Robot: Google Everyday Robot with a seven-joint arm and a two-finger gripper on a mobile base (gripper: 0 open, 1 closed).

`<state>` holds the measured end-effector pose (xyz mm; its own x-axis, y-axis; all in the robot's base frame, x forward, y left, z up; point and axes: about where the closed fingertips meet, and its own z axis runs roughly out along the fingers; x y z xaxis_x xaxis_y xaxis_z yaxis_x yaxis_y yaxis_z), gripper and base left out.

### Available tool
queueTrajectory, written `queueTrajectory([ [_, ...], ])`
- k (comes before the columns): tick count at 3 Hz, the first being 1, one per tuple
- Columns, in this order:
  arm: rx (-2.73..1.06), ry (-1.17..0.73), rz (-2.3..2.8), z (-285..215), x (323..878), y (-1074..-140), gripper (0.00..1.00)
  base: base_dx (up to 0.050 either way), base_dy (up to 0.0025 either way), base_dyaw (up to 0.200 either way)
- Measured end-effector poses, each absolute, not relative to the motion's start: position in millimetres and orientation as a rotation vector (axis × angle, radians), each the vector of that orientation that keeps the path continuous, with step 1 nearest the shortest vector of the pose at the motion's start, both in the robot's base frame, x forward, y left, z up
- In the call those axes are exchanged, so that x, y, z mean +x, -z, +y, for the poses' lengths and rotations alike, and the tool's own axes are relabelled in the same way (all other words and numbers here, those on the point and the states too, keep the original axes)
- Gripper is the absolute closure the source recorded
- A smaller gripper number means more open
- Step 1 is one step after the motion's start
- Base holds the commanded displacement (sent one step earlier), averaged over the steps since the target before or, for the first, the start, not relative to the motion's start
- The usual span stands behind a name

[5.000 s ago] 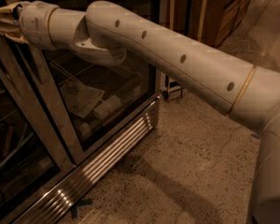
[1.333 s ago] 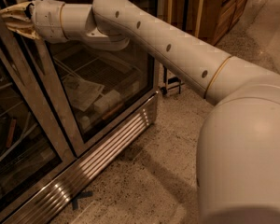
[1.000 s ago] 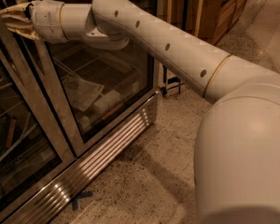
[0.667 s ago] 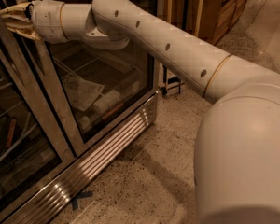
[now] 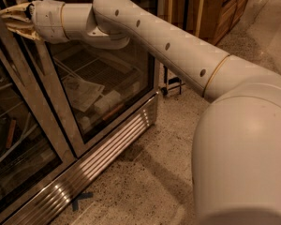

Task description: Pick orange can from top drawer and place on counter

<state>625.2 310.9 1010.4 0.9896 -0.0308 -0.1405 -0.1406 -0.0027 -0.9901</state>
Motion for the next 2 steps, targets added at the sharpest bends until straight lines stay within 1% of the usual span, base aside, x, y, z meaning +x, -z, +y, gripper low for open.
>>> queueTrajectory([
  [1, -1.573, -0.087, 0.135, 311.2, 625.0, -1010.5, 1.00, -0.049, 0.00000, 0.000],
  [2, -1.573, -0.087, 0.134, 311.2, 625.0, -1010.5, 1.00, 0.000, 0.00000, 0.000],
])
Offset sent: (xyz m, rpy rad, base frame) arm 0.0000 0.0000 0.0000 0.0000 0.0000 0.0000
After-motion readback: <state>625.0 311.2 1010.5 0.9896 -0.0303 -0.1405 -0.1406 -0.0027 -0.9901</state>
